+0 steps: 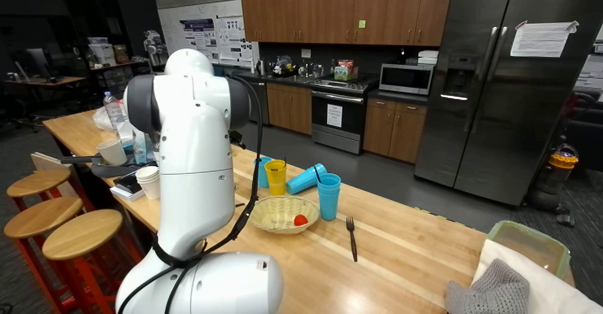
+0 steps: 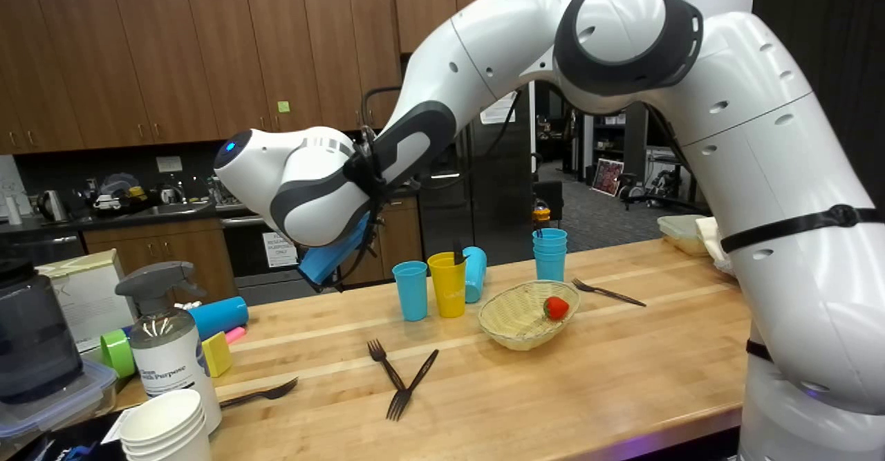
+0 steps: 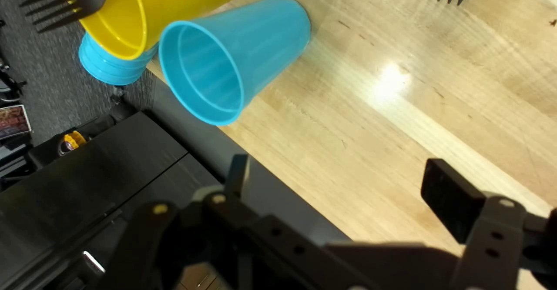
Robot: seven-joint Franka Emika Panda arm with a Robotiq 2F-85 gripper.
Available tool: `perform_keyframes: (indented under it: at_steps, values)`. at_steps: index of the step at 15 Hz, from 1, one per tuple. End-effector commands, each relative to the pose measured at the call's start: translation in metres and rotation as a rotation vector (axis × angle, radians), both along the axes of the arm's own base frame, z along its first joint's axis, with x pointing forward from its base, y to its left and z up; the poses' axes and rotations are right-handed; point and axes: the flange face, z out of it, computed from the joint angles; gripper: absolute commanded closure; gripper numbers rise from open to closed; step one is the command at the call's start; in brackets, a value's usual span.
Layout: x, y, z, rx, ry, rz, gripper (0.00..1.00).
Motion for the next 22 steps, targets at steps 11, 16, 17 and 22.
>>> perform_keyframes:
  at_steps: [11, 16, 17, 22]
  values:
    - [0.001, 0.001, 0.001, 0.0, 0.0, -0.001, 0.0]
    - [0.001, 0.001, 0.001, 0.0, 0.0, -0.001, 0.0]
    - [0.001, 0.003, 0.0, 0.003, 0.004, -0.007, 0.0]
    - [-0.02, 0.018, -0.021, 0.044, 0.09, -0.054, 0.0]
